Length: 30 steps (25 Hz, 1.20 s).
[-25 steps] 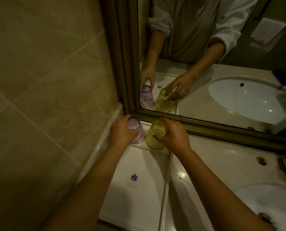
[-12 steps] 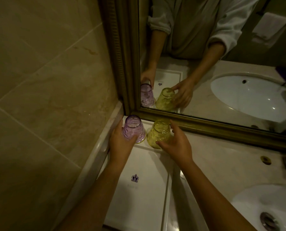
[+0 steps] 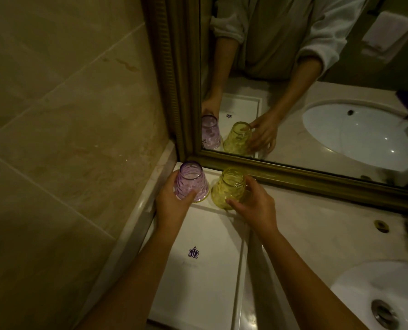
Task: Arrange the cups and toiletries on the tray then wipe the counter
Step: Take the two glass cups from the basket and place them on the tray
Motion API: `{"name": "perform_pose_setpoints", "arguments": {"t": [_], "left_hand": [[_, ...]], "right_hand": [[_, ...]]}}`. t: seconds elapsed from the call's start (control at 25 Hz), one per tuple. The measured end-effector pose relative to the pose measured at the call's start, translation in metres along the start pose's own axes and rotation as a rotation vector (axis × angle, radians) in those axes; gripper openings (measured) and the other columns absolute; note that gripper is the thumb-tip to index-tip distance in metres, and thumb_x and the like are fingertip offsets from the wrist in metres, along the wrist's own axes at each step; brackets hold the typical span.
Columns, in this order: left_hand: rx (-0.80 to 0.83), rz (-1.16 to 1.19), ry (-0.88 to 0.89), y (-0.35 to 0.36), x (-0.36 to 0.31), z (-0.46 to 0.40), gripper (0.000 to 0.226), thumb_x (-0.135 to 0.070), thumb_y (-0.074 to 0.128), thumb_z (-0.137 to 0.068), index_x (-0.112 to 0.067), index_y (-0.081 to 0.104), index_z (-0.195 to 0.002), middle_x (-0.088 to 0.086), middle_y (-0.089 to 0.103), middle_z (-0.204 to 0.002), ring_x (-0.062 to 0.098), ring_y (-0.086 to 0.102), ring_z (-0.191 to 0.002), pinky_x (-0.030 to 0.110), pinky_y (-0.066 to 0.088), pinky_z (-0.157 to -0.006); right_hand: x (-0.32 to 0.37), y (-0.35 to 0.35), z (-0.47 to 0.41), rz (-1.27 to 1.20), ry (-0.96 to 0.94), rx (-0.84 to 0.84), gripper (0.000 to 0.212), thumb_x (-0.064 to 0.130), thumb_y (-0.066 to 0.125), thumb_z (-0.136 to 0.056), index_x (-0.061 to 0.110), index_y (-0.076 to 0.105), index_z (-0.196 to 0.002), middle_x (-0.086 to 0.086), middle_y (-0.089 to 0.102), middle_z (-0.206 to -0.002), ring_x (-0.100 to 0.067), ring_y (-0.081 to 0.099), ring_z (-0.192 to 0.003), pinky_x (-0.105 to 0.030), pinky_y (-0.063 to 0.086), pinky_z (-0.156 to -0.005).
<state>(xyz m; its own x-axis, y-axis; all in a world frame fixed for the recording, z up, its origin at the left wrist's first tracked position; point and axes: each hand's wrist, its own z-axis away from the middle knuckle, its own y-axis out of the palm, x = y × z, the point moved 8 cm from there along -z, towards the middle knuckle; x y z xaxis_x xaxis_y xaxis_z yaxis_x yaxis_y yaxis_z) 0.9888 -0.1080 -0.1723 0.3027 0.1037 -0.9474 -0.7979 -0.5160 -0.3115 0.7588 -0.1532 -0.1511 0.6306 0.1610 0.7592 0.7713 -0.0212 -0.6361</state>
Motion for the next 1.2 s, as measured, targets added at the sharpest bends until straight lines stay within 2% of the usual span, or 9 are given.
{"name": "perform_pose_setpoints", "arguments": {"t": [0.12,0.28,0.36,0.52,0.6,0.72,0.84,1.0,1.2], "left_hand": [[-0.019,0.007,0.004,0.0,0.002,0.0,0.066,-0.015,0.077,-0.065,-0.019,0.053,-0.126,0.005,0.061,-0.124,0.022,0.058,-0.114,0.048,0.05,-0.094],[-0.062,0.018,0.005,-0.001,0.001,0.001,0.064,-0.01,0.079,-0.063,-0.014,0.056,-0.123,0.011,0.064,-0.119,0.022,0.06,-0.109,0.049,0.052,-0.091],[-0.034,0.004,0.0,0.002,-0.003,-0.001,0.064,-0.006,0.078,-0.065,-0.01,0.054,-0.124,0.014,0.062,-0.121,0.023,0.058,-0.11,0.051,0.051,-0.091],[0.127,0.021,-0.035,0.002,-0.02,0.017,0.087,-0.004,0.074,-0.072,-0.009,0.026,-0.143,0.02,0.045,-0.14,0.028,0.044,-0.129,0.049,0.041,-0.104],[0.159,0.014,-0.004,-0.006,-0.033,0.038,0.085,-0.009,0.072,-0.076,-0.011,0.021,-0.144,0.017,0.047,-0.137,0.027,0.046,-0.126,0.041,0.041,-0.103],[0.178,0.012,-0.033,-0.022,-0.054,0.071,0.066,-0.018,0.068,-0.081,-0.015,0.035,-0.138,0.008,0.062,-0.109,0.023,0.06,-0.102,0.028,0.045,-0.082],[0.313,-0.088,0.021,-0.023,-0.08,0.109,0.044,-0.026,0.063,-0.084,-0.018,0.052,-0.126,0.002,0.064,-0.093,0.019,0.062,-0.088,0.023,0.048,-0.063],[0.475,-0.195,0.241,-0.003,-0.118,0.174,0.034,-0.033,0.062,-0.084,-0.021,0.058,-0.115,-0.003,0.065,-0.089,0.013,0.062,-0.085,0.033,0.054,-0.074],[0.608,-0.371,0.434,0.039,-0.157,0.251,0.037,-0.041,0.057,-0.085,-0.025,0.056,-0.119,-0.001,0.067,-0.102,0.012,0.061,-0.09,0.026,0.045,-0.072]], "right_hand": [[-0.001,-0.001,0.002,0.0,0.008,-0.016,0.077,0.034,0.082,-0.062,0.02,0.047,-0.129,-0.005,0.063,-0.121,-0.022,0.059,-0.109,-0.048,0.046,-0.093],[-0.001,-0.002,0.003,-0.025,0.054,-0.01,0.085,0.035,0.083,-0.059,0.024,0.041,-0.132,-0.004,0.065,-0.118,-0.02,0.06,-0.109,-0.041,0.046,-0.093],[0.0,-0.001,0.002,-0.056,0.083,0.033,0.089,0.033,0.083,-0.06,0.024,0.037,-0.135,-0.006,0.063,-0.121,-0.021,0.058,-0.112,-0.042,0.046,-0.095],[0.01,-0.016,0.014,-0.109,0.101,0.06,0.088,0.025,0.082,-0.065,0.022,0.033,-0.138,-0.01,0.056,-0.13,-0.023,0.053,-0.118,-0.033,0.044,-0.09],[0.018,-0.03,0.03,-0.117,0.105,0.043,0.08,0.023,0.079,-0.069,0.02,0.037,-0.137,-0.01,0.056,-0.13,-0.023,0.054,-0.115,-0.03,0.043,-0.086],[0.034,-0.055,0.061,-0.026,0.084,0.048,0.059,0.026,0.074,-0.075,0.017,0.049,-0.128,-0.008,0.059,-0.126,-0.021,0.057,-0.109,-0.033,0.048,-0.088],[0.048,-0.085,0.102,0.042,0.056,0.023,0.05,0.029,0.071,-0.078,0.017,0.054,-0.123,-0.007,0.062,-0.12,-0.018,0.059,-0.104,-0.034,0.05,-0.085],[0.041,-0.135,0.168,0.128,0.052,-0.072,0.044,0.032,0.069,-0.079,0.019,0.056,-0.12,-0.005,0.063,-0.116,-0.015,0.06,-0.098,-0.027,0.047,-0.079],[0.018,-0.206,0.239,0.223,0.104,-0.132,0.042,0.034,0.067,-0.08,0.021,0.056,-0.119,-0.003,0.063,-0.116,-0.018,0.059,-0.101,-0.036,0.049,-0.085]]}}
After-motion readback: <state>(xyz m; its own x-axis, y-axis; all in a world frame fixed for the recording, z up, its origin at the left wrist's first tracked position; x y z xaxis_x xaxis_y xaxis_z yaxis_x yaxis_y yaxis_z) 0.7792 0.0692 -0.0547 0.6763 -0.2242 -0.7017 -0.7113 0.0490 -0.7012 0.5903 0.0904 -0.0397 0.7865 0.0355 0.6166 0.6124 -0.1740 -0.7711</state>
